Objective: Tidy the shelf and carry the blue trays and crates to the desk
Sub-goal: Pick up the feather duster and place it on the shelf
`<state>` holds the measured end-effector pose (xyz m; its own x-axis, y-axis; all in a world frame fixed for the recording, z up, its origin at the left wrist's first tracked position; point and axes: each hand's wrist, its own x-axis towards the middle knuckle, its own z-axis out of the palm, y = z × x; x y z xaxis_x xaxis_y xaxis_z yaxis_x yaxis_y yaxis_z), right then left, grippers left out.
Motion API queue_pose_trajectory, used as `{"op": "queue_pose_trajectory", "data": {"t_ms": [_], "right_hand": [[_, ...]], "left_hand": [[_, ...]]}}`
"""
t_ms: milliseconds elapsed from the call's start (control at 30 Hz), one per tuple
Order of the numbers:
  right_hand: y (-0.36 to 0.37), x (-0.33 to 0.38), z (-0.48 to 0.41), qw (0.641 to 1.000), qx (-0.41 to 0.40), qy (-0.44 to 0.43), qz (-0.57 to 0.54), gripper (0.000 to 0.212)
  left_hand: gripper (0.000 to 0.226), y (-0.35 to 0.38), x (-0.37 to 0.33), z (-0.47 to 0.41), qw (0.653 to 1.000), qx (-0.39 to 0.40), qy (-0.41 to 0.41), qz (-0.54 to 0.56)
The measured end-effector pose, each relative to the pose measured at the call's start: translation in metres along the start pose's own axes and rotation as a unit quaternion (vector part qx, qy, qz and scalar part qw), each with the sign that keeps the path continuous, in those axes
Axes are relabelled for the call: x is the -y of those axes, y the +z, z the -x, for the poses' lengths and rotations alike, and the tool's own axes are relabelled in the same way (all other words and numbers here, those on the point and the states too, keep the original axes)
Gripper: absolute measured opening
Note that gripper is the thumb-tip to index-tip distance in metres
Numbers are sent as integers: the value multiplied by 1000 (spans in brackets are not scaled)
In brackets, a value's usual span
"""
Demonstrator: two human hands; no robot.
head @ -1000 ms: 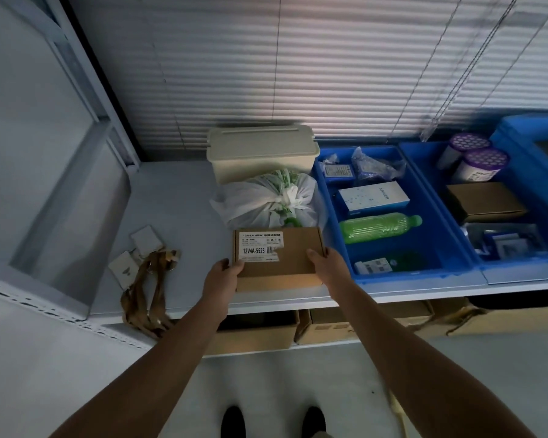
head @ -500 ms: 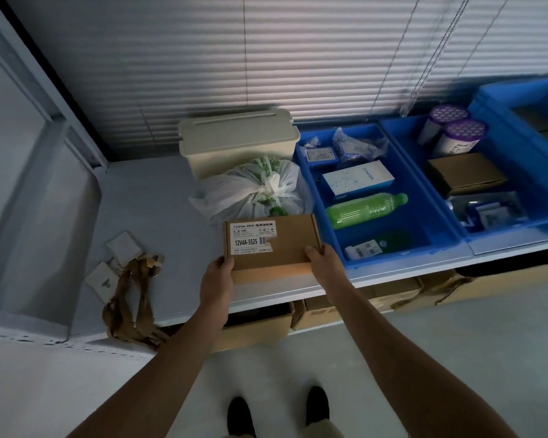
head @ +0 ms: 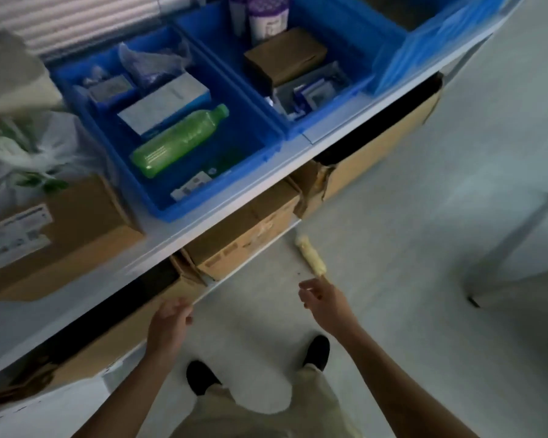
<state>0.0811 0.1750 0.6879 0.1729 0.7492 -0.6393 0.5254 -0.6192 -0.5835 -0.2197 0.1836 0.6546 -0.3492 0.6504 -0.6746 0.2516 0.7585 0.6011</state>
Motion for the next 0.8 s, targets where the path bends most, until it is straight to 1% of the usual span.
{"op": "queue_pose_trajectory", "data": {"t_ms": [67, 133, 200, 267, 333, 400, 433, 533, 567, 633, 700, 733, 800], "right_hand": [[-24, -53, -18, 998, 3, 69, 3, 21], [-48, -114, -47, 992, 0, 128, -2, 22], [-58, -173, -85, 984, -5, 176, -3, 23], [-55, -233, -138, 979, -5, 206, 5, 26], [-41, -297, -199, 975, -1, 221, 21, 28], [-18, -358, -266, 974, 3, 224, 41, 28], [-5, -387, -301, 973, 2, 226, 47, 27], [40, -463, -401, 970, -3, 232, 72, 28], [56, -484, -430, 969, -5, 231, 82, 28], [93, -523, -481, 970, -7, 217, 109, 33], [126, -553, -522, 969, -22, 193, 153, 39], [141, -564, -536, 967, -39, 184, 174, 38], [162, -575, -551, 957, -80, 176, 217, 31]], "left_hand": [[10, 51, 4, -2, 991, 105, -61, -46], [11, 120, 21, -16, 980, 150, -86, -103], [13, 183, 44, -39, 965, 183, -78, -169], [18, 248, 74, -78, 945, 220, -71, -232], [27, 313, 109, -122, 934, 243, -55, -256], [36, 376, 146, -168, 927, 261, -39, -268], [36, 404, 162, -191, 921, 267, -31, -281], [22, 475, 205, -260, 897, 282, 0, -340], [20, 494, 219, -282, 896, 275, 11, -349], [22, 521, 249, -322, 887, 260, 22, -380], [23, 537, 277, -356, 864, 263, 40, -427], [24, 540, 287, -369, 854, 259, 44, -449], [27, 537, 301, -386, 841, 253, 42, -477]]}}
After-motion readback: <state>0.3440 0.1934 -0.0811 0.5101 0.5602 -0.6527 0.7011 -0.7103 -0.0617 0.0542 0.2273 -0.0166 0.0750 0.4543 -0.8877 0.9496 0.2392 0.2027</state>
